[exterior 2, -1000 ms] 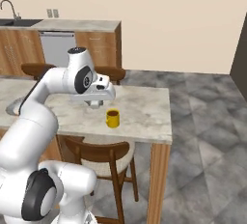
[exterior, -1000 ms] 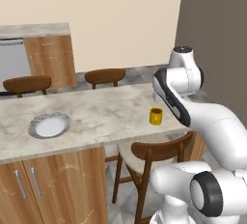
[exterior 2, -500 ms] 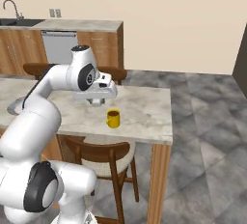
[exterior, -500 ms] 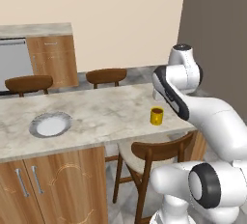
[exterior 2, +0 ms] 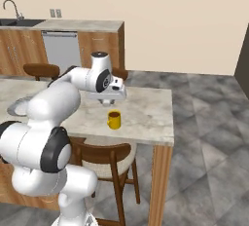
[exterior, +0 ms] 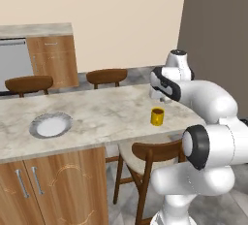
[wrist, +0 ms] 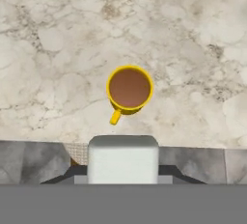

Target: Pick up the marshmallow and place it in the cup of hot chocolate on the dining counter.

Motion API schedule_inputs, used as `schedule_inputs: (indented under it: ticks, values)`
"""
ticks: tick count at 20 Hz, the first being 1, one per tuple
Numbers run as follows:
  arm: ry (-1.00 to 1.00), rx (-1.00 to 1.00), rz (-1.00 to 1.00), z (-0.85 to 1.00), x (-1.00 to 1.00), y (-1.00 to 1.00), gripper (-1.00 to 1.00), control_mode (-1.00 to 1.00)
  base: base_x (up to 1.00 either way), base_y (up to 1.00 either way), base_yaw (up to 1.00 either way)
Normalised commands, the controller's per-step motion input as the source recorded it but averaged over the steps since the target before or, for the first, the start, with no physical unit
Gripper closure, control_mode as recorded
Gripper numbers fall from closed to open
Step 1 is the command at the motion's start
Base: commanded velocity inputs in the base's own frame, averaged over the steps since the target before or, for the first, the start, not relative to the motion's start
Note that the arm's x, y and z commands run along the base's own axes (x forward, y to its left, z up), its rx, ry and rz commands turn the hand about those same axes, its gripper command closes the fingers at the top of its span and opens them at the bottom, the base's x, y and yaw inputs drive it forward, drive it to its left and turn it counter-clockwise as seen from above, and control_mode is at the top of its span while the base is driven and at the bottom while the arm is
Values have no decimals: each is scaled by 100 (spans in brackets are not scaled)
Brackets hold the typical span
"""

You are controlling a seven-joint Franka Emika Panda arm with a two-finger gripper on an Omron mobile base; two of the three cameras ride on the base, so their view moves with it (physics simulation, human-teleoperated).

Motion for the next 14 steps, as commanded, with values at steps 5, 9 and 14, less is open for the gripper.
schedule_inputs:
  ticks: [5, 9, 14]
  values:
    - [7, 0, 0, -33, 47, 0, 100, -100, 0, 0, 0]
    - [7, 0, 0, -31, 24, -2, 100, -100, 0, 0, 0]
    - [9, 0, 0, -28, 19, 0, 100, -100, 0, 0, 0]
